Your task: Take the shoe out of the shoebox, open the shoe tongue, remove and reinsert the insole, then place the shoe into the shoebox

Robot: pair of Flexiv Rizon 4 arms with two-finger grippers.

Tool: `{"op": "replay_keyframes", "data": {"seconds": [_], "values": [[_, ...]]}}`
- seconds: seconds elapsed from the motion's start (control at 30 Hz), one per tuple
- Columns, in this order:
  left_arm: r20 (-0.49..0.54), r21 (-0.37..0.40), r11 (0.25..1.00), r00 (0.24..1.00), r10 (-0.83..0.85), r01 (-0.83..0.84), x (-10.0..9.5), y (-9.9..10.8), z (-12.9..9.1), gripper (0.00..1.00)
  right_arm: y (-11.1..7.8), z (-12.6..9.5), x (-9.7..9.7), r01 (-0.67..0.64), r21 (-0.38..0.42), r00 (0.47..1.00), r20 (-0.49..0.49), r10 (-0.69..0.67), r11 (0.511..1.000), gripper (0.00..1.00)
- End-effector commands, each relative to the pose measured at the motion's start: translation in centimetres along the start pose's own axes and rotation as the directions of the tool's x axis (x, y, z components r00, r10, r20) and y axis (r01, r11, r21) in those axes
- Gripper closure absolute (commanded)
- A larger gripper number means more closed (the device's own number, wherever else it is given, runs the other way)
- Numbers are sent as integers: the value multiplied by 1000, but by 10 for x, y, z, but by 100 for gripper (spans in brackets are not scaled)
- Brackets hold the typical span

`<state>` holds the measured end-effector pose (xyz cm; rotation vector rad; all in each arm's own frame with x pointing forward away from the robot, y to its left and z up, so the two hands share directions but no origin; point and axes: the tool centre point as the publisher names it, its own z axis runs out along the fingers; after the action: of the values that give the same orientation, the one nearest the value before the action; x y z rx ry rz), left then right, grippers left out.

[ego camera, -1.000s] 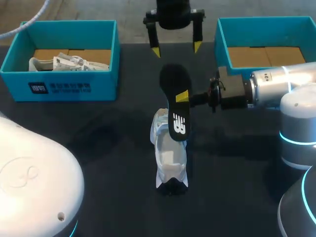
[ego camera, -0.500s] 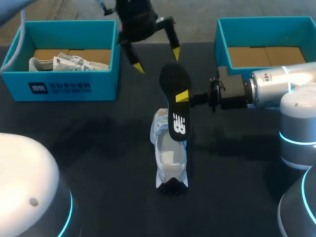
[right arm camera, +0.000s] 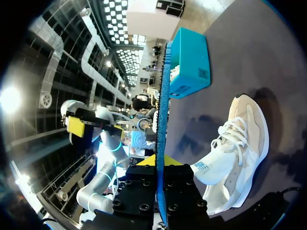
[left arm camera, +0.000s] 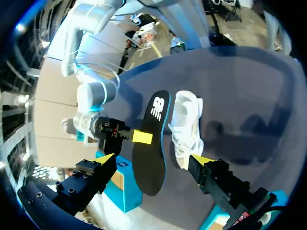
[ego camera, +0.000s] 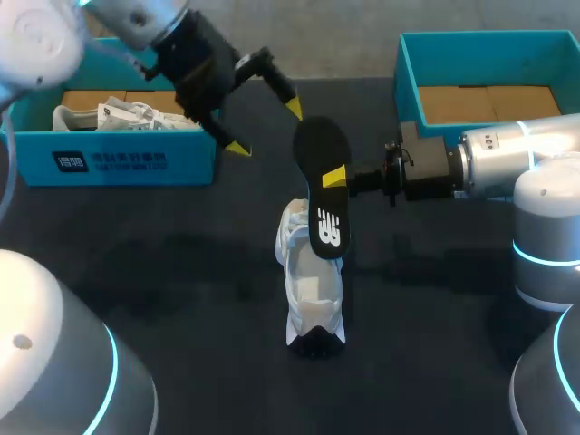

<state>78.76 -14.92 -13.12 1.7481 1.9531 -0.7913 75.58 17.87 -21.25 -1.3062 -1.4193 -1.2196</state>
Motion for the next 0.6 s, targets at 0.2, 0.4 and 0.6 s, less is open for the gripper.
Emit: {"op": "replay_keyframes", "data": {"seconds": [0.2, 0.4, 0.6], "values": [[747, 86, 996, 661, -70, 9, 16, 7, -1, 0, -1, 1, 0, 0, -4, 1000, 0, 0, 1000, 100], [747, 86, 996, 661, -70, 9, 16, 7, -1, 0, -1, 1, 0, 0, -4, 1000, 0, 0, 1000, 100], [747, 86, 996, 661, -70, 9, 16, 7, -1, 0, -1, 1, 0, 0, -4, 1000, 0, 0, 1000, 100]]}}
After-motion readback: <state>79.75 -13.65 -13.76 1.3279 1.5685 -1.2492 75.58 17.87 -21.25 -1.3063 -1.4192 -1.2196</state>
